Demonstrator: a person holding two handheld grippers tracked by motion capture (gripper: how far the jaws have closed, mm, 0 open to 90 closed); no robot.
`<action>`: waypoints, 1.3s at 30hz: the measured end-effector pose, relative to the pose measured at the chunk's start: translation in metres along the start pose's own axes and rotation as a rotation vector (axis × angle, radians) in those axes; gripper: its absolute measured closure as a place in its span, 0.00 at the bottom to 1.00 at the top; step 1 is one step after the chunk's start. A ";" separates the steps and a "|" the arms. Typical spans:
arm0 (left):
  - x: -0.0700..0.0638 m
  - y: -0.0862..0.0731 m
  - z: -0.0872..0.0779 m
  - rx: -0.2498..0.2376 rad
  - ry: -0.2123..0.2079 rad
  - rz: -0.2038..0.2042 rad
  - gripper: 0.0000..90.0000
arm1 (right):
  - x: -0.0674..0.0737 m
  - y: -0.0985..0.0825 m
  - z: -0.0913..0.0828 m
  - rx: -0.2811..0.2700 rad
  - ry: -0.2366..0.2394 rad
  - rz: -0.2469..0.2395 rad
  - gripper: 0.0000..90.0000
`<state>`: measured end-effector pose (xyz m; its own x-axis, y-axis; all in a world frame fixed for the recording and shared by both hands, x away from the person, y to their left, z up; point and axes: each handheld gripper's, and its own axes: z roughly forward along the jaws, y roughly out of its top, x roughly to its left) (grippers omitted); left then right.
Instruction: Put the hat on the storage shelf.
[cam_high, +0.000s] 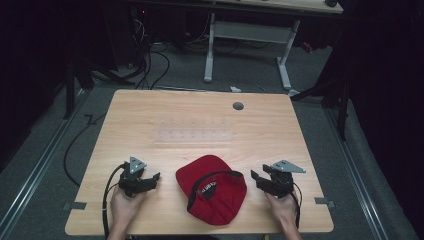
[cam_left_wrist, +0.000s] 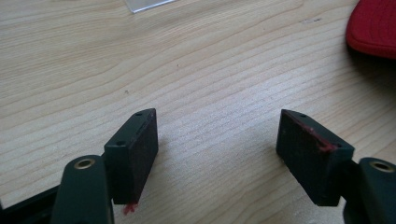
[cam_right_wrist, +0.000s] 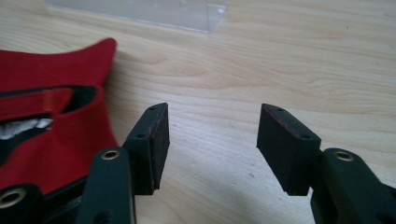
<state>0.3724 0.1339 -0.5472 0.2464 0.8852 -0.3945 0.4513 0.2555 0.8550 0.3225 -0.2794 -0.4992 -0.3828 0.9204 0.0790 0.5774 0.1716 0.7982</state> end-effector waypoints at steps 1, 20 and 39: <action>0.000 0.000 0.000 0.000 0.000 0.000 0.33 | 0.001 0.001 -0.004 -0.008 0.009 -0.002 0.49; 0.000 0.000 0.000 -0.001 0.002 0.000 0.33 | 0.040 0.012 0.000 -0.002 0.192 -0.091 0.43; -0.001 -0.001 0.000 0.003 -0.006 0.004 0.34 | 0.045 0.005 0.054 0.116 0.309 -0.068 0.47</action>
<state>0.3716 0.1331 -0.5471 0.2532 0.8840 -0.3929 0.4526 0.2508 0.8558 0.3467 -0.2179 -0.5241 -0.6136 0.7585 0.2194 0.6144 0.2841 0.7361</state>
